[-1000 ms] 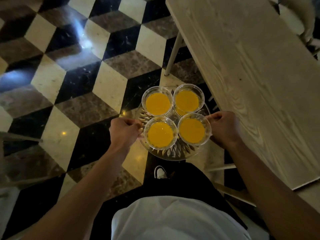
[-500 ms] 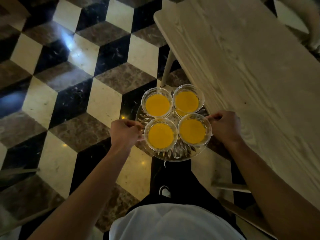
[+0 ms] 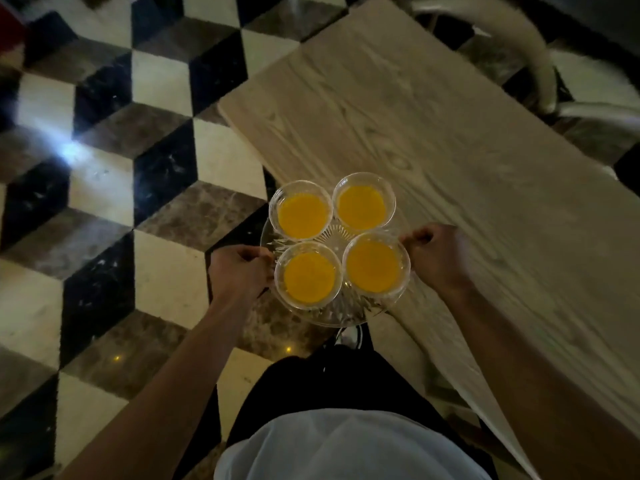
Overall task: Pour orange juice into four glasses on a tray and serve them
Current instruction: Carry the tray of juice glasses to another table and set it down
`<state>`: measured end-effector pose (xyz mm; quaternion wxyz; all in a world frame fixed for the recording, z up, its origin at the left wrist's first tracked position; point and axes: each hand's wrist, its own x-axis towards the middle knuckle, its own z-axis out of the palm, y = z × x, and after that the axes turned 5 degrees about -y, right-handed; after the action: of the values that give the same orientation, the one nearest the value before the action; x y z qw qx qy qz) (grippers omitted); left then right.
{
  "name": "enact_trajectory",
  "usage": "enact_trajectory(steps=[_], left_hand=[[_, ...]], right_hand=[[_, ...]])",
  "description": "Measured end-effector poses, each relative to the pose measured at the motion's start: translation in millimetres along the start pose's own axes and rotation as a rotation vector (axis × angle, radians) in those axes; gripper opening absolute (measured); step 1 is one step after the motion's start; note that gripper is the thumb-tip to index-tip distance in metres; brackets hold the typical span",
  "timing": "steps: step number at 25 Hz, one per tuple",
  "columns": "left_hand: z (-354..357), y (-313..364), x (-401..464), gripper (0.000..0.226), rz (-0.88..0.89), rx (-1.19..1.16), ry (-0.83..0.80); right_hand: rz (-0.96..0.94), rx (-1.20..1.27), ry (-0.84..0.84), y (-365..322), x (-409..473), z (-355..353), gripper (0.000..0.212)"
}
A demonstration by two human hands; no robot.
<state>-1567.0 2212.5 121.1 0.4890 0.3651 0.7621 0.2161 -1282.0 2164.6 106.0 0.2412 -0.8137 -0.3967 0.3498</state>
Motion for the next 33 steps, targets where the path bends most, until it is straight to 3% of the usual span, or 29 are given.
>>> enact_trajectory(steps=[3,7,18,22,26,33], left_hand=[[30,39,27,0.018,0.044,0.088,-0.069],[66,84,57,0.008,0.135,0.199,-0.189],[168,179,118,0.026,0.404,0.485,-0.592],[204,196,115,0.038,0.409,0.541,-0.662],[236,196,114,0.029,0.413,0.586,-0.709],[275,191,120,0.041,0.408,0.631,-0.703]], right_hand=[[0.087,0.016,0.076,7,28,-14,0.014],[0.222,0.081,0.185,13,45,-28,0.017],[0.546,0.290,0.496,20,46,-55,0.012],[0.595,0.373,0.563,32,38,-58,0.010],[0.643,0.434,0.613,52,36,-59,0.007],[0.693,0.499,0.631,83,52,-52,0.011]])
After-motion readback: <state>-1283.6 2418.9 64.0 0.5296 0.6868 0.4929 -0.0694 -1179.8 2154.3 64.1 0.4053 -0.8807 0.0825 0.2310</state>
